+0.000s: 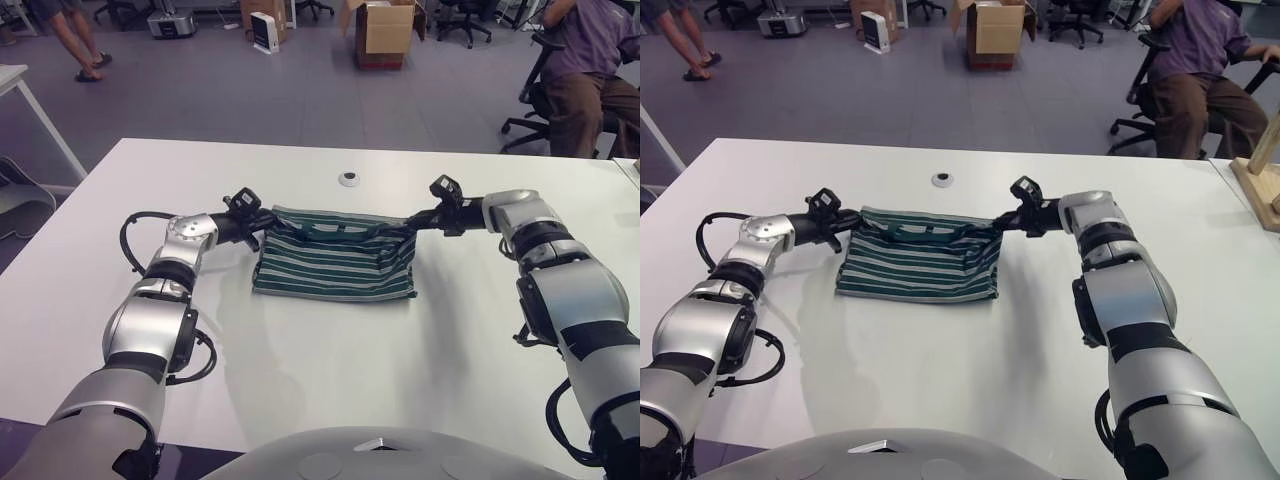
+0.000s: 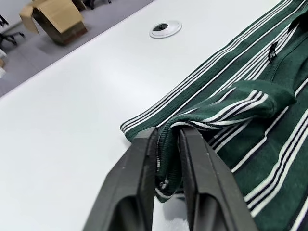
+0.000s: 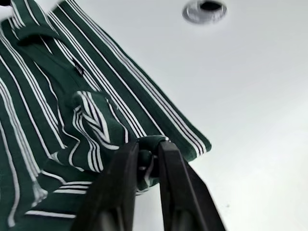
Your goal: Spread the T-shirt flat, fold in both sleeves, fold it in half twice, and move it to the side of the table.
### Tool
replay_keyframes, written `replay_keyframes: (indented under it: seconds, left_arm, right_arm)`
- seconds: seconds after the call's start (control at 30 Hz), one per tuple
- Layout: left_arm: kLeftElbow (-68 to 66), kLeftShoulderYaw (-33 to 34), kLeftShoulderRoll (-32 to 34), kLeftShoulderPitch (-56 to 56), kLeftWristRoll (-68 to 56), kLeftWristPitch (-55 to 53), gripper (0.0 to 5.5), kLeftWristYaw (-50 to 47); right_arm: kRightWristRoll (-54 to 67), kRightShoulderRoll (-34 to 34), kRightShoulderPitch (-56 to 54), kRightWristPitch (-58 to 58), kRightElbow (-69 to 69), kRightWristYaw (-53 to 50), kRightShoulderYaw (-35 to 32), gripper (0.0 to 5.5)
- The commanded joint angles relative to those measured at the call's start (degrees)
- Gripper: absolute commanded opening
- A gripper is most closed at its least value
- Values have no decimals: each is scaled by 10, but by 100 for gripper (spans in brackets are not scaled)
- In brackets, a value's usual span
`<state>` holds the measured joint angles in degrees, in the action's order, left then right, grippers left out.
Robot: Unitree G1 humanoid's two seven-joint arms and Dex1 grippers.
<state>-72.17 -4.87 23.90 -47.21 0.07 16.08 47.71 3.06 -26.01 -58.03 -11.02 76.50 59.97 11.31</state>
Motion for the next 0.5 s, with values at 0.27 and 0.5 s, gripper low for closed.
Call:
replay_keyframes:
  seconds: [0.27, 0.5]
  left_arm:
    - [-7, 134, 37, 8, -59, -62, 246, -152]
    - [222, 242, 21, 123, -167, -69, 296, -193]
  right_arm:
    - [-40, 4, -8, 107, -72, -102, -54, 261]
    - [-83, 89, 162, 73, -431, -21, 87, 264]
